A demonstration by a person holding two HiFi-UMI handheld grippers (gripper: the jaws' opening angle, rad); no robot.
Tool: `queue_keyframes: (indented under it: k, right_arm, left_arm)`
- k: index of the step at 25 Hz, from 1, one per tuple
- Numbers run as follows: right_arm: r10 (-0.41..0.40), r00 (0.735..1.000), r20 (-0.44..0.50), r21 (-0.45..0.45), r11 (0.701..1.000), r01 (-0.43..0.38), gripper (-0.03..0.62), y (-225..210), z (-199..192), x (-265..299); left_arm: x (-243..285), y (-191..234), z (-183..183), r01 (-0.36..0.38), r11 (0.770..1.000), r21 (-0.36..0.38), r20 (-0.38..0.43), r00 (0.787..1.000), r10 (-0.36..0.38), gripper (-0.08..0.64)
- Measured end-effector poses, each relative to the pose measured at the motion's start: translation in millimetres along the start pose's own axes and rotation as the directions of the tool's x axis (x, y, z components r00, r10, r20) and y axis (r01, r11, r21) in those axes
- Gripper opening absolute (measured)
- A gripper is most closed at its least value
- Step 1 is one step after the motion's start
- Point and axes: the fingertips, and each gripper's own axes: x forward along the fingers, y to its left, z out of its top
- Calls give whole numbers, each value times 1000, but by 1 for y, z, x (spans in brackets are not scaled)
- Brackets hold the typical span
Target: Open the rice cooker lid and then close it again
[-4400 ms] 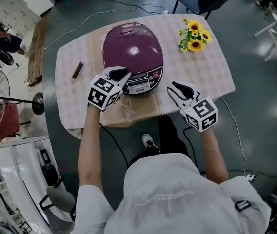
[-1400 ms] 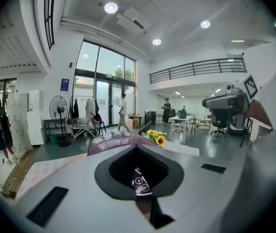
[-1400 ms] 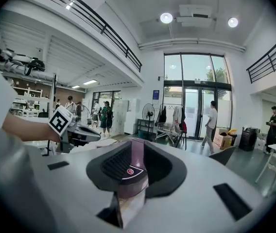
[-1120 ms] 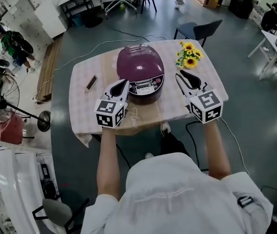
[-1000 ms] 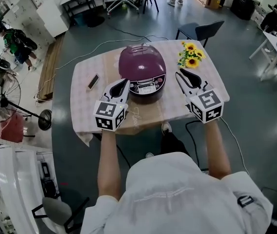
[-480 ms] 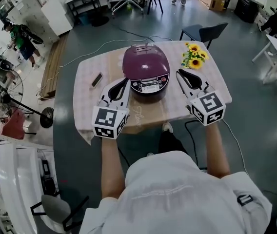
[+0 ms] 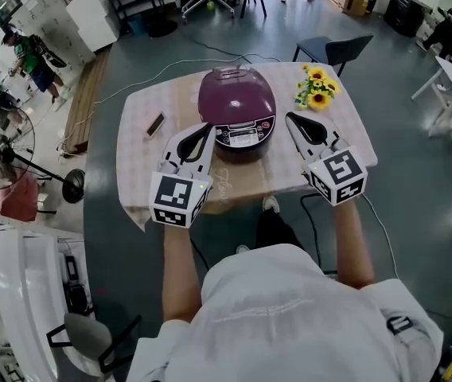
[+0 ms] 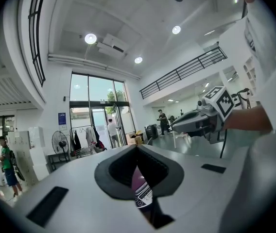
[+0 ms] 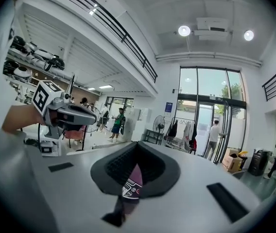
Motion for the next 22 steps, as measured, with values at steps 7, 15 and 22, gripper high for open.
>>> queue_keyframes:
  k: [7,15,22]
  right_arm:
    - [6,1000,-15,-20,1000,-6,25,-1,-1,-2]
    - [-1,1000,-30,-22,1000,0,25,-2,-5,-6]
    - [5,999,-41,-18,1000,-6,25,0,-10,-4]
  left_arm:
    - [2,-1,-7,3,1000,-14,-17,1000,-3,15]
    - [5,-8,-8,26,1000,-15,-26,999,-27,15]
    - [4,-7,-14,28,999,-23,-36,999,-29,15]
